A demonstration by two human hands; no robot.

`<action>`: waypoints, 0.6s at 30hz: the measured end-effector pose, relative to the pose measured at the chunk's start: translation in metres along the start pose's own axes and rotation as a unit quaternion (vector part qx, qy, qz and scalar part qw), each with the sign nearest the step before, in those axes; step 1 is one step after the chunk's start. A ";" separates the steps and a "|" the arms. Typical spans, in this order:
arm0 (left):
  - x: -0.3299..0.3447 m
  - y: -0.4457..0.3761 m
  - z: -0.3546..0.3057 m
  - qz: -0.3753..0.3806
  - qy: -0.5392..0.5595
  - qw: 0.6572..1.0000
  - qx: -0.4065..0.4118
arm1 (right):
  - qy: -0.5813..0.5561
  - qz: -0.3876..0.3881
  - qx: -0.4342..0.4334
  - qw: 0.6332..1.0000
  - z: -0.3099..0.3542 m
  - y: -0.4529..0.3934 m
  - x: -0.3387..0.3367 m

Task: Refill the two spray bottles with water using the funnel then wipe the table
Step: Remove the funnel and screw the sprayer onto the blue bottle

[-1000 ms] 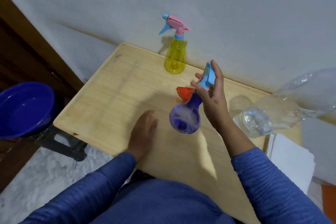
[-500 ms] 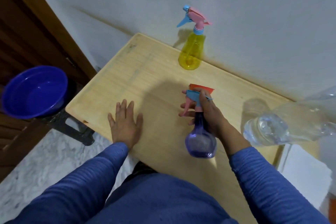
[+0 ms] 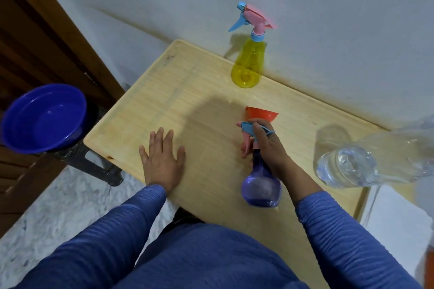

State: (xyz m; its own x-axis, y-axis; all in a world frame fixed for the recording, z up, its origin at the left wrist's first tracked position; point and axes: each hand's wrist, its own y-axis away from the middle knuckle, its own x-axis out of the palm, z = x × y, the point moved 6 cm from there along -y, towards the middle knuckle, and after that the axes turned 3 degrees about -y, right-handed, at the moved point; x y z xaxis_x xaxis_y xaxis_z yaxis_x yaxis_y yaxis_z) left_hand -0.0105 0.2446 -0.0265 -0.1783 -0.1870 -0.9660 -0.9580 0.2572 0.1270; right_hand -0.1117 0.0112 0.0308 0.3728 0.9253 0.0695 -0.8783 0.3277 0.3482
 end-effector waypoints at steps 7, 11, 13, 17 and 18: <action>0.000 0.000 0.000 0.002 -0.002 1.000 -0.002 | -0.067 0.029 0.019 0.997 0.007 0.006 0.002; 0.000 0.000 0.000 0.000 0.007 1.000 0.002 | -0.065 0.023 0.000 0.998 0.010 0.008 0.002; 0.000 0.000 0.000 -0.002 0.011 1.000 0.002 | -0.057 0.017 -0.022 0.998 0.011 0.009 0.001; 0.000 0.000 0.001 -0.004 0.012 1.000 0.001 | -0.050 0.005 -0.044 0.998 0.014 0.010 -0.001; 0.000 0.000 0.001 -0.005 0.012 1.000 0.002 | -0.045 0.004 -0.054 0.998 0.017 0.011 -0.001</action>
State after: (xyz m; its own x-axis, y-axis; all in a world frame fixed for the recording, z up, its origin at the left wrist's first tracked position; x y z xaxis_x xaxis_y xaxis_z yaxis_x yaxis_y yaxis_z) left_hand -0.0105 0.2457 -0.0264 -0.1749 -0.2130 -0.9613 -0.9589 0.2586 0.1171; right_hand -0.1167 0.0103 0.0507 0.3860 0.9089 0.1577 -0.9070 0.3427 0.2449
